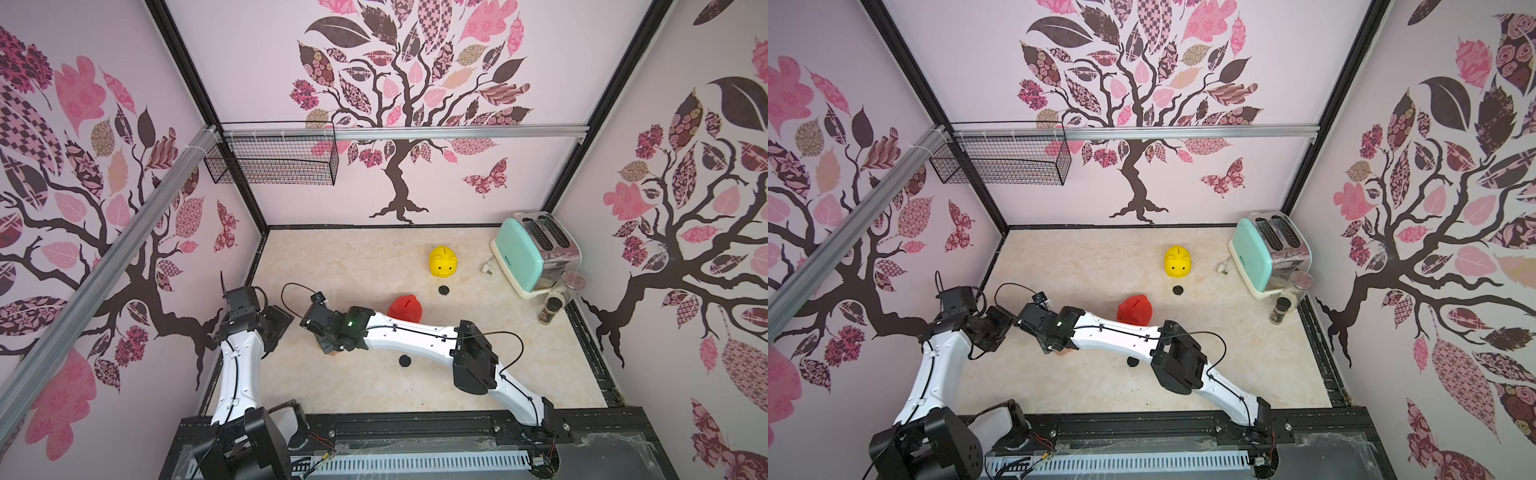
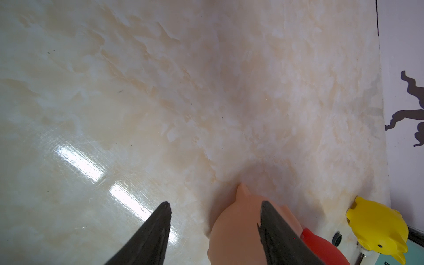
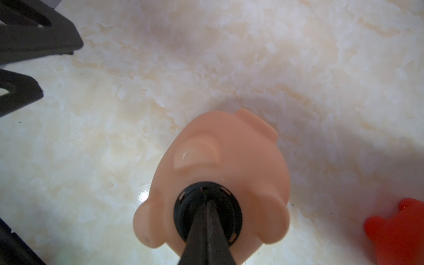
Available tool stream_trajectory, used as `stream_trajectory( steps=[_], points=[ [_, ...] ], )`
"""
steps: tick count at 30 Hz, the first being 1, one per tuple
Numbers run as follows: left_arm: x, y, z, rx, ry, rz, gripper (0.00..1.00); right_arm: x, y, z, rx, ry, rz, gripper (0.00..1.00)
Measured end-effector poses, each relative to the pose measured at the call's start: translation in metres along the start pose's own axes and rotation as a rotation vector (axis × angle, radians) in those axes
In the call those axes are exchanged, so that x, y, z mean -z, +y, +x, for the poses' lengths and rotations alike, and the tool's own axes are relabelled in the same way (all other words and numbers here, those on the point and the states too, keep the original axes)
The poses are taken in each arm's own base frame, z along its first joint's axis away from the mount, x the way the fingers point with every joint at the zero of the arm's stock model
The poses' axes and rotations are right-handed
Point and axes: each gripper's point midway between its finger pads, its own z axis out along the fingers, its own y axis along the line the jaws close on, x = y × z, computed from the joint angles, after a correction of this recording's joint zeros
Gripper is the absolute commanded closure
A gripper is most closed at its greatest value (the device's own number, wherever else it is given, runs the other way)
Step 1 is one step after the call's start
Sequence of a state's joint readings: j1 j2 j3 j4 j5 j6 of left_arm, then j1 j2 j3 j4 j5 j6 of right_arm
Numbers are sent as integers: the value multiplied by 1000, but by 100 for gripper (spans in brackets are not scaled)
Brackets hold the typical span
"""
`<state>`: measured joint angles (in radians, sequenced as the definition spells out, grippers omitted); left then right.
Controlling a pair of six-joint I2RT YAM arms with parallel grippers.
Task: Close piggy banks
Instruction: Insert the knob into the piggy bank, then hold the piggy bank at the center of the board, then screw the knob on the piggy bank.
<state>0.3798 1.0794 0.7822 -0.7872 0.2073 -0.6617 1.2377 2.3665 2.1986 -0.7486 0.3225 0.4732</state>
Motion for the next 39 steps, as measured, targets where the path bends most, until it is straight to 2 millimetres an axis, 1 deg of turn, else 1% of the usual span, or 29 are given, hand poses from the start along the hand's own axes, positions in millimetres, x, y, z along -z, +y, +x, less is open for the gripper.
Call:
stream_trajectory(
  steps=[8,24,31,35,39],
  points=[
    [0,-1,1,0,4,6,35,-1,0,1,74,-5,6,100],
    [-3,-5,4,-2,34,28,35,-1,0,4,274,-98,-29,100],
    [-5,-13,7,-8,54,73,35,-1,4,5,372,-118,-57,100],
    [-12,-18,14,-7,104,114,35,0,6,8,409,-122,-94,100],
    [-19,-26,23,-6,162,169,34,2,3,11,433,-128,-134,100]
  ],
)
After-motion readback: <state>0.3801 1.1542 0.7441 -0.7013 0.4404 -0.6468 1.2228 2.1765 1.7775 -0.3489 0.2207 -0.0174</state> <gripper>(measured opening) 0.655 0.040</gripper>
